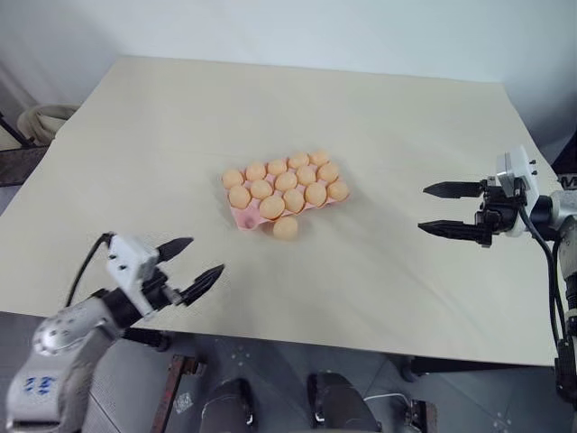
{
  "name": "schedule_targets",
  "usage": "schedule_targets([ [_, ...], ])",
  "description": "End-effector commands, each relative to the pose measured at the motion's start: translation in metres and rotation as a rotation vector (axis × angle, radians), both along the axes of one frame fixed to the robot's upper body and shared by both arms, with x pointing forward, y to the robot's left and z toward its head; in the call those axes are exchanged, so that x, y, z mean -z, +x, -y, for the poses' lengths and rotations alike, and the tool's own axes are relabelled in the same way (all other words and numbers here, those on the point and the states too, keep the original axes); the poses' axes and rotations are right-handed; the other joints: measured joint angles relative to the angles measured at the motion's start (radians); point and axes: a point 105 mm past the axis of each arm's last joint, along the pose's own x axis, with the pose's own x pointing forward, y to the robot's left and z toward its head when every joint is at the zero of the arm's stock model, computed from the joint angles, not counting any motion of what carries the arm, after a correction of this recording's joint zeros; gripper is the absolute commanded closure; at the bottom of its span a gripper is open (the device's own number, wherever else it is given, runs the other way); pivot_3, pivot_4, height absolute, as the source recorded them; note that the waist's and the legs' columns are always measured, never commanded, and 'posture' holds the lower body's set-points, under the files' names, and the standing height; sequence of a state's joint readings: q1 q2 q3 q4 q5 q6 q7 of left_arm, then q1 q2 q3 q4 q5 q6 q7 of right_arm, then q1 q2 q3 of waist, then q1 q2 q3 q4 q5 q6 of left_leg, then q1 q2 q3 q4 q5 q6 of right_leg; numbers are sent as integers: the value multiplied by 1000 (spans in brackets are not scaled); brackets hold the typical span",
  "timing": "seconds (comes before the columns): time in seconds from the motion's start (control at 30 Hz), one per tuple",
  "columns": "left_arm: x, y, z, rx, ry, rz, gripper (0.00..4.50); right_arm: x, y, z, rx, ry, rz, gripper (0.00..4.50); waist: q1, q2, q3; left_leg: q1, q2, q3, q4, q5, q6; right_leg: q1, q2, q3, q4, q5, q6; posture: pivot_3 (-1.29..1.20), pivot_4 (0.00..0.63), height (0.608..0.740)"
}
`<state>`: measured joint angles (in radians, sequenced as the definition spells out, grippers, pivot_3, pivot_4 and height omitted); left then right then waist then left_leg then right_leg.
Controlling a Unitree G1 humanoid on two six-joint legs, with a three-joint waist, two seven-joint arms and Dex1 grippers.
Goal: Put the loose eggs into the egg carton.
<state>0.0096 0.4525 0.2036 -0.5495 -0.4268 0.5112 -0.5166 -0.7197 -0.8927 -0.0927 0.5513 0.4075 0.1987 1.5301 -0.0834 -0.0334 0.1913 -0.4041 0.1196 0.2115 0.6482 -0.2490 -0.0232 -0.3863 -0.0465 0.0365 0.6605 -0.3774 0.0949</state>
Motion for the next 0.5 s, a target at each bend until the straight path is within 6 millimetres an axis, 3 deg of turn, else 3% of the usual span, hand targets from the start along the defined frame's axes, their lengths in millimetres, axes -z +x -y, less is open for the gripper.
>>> schedule_targets([
  [0.03,-2,10,29,-5,11,45,42,-12,-7,1,-46,-11,35,0,0,0,0,0,0,0,0,0,0,0,0,0,0,0,1,0,150,740],
  [0.27,8,41,69,-55,9,24,42,-10,-7,1,-40,-16,31,0,-1,1,0,1,0,0,1,1,0,0,2,1,1,1,1,0,150,740],
  [0.5,12,51,105,4,20,-5,42,-10,-8,0,-34,-18,34,0,1,1,0,1,0,0,2,1,1,0,2,0,1,2,3,0,150,740],
])
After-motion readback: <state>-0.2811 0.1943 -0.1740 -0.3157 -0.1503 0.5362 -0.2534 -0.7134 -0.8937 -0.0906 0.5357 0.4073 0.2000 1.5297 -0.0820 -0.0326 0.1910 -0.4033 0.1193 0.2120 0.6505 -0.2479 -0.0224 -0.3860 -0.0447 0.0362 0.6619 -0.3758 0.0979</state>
